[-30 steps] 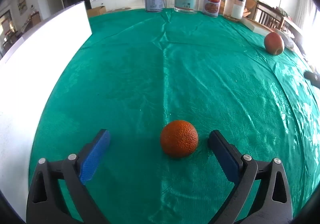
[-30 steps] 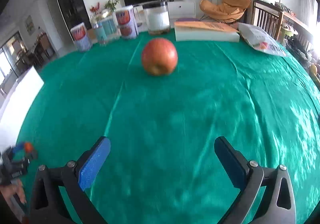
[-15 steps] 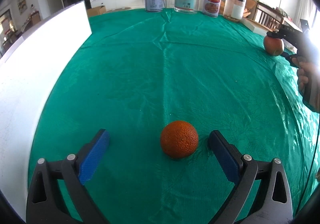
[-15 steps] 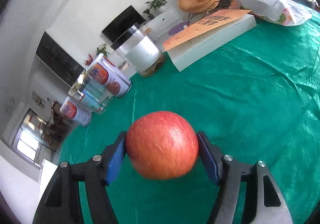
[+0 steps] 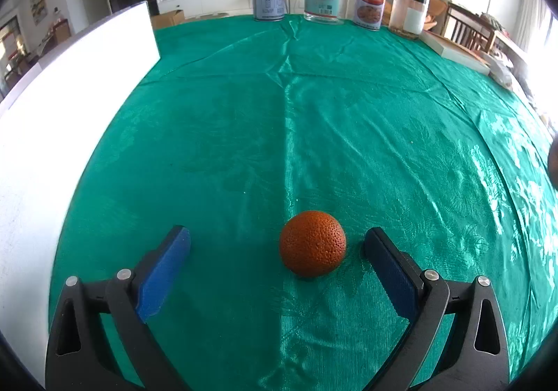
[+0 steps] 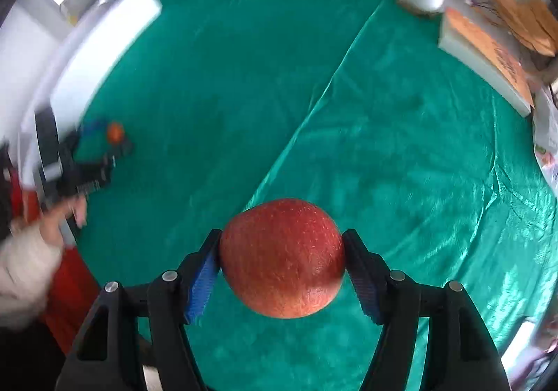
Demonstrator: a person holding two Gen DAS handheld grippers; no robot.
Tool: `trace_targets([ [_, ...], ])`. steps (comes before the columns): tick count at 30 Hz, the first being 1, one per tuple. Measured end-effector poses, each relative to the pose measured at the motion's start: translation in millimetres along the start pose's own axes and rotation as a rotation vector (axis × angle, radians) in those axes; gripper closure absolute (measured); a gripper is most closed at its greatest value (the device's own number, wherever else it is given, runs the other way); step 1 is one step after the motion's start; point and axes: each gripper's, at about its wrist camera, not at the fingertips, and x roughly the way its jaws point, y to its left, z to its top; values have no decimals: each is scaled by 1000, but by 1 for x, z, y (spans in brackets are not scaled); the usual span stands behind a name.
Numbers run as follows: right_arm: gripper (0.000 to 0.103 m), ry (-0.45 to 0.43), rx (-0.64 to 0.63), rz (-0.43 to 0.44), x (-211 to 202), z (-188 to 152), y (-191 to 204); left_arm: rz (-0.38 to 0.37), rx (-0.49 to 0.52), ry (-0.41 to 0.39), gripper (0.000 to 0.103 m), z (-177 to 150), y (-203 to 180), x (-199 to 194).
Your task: Organize fruits
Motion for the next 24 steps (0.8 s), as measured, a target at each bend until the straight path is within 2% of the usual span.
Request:
trace_targets([
  [2, 35, 144, -118, -89, 26, 3, 29, 0, 0, 0, 3, 0, 0, 0],
  [4, 35, 211, -177, -163, 48, 15, 49, 0, -1, 0, 3, 0, 0, 0],
  [7, 35, 173, -190, -218, 56, 42, 65, -1, -1, 0, 3, 0, 0, 0],
  [10, 35, 75, -163, -194, 55, 62, 73, -1, -5, -1, 3, 0, 0, -1],
  [13, 35, -27, -126, -181, 52, 63, 77, 0, -7, -1, 3, 0, 1, 0],
  [15, 33, -129, -76, -164, 43, 58, 73, 1, -7, -1, 3, 0, 1, -1],
  [16, 27, -172, -47, -160, 38, 54, 69, 0, -7, -1, 3, 0, 1, 0],
  [17, 6, -223, -16, -163, 31, 48, 65, 0, -7, -1, 3, 0, 1, 0],
  [18, 0, -299, 18, -171, 23, 40, 63, 0, -8, -2, 3, 0, 1, 0],
  [20, 0, -476, 106, -167, 5, 13, 57, 0, -8, -2, 3, 0, 1, 0],
  [22, 0, -643, 249, -116, -1, -29, 51, -2, -8, -2, 3, 0, 1, 0],
  [24, 0, -724, 367, -74, 11, -72, 56, -20, 3, 1, 2, -1, 0, 0],
])
